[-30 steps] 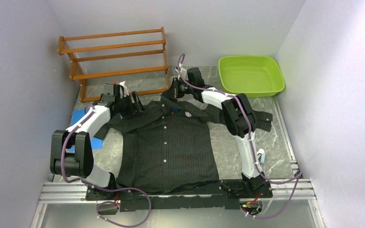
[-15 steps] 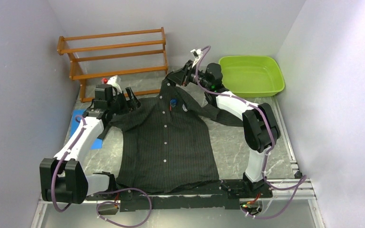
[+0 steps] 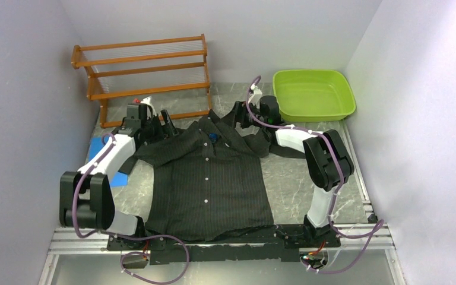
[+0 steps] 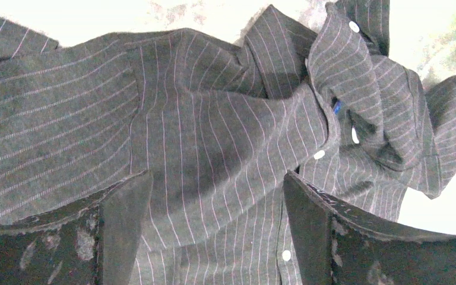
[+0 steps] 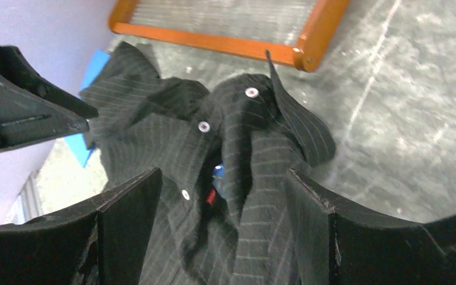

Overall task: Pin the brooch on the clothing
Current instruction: Flatten out the clothes at the center of the board.

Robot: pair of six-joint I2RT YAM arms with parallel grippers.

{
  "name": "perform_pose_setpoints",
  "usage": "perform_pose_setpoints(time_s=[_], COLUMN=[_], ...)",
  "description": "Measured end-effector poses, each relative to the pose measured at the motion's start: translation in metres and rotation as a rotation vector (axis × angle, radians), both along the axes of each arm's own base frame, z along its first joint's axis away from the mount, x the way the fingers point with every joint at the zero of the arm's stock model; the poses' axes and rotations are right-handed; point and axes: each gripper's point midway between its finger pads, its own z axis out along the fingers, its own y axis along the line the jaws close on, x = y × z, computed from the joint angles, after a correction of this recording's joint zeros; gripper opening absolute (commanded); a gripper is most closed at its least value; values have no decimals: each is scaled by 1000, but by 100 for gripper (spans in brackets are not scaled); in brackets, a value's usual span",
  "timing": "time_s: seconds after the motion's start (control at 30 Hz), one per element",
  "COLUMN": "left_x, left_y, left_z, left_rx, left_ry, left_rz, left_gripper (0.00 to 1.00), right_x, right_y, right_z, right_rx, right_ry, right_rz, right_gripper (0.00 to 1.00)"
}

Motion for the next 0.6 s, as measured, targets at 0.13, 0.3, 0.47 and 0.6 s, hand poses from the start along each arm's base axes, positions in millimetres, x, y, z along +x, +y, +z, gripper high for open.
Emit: perform_pose_setpoints(time_s=[0.13,0.3,0.47,0.6], left_x=[17,40,63,68], left_y=[0,3,5,0], left_z=[-8,-22,-52,-79], left_rx=[17,36,31,6], left_ry=[31,63,117,170], left_rz=[-4,5,8,-18], left_gripper=[90,90,73,46], right_x=[2,9,15,15], right_y=[-11,-17,-13,-6], right_z=[-12,-28,-55,-70], right_rx=[-87,-145,-164,-160], right_ry=[43,124,197,248], right_rz=[-44,-66,-44,-6], right_gripper=[79,75,64,39])
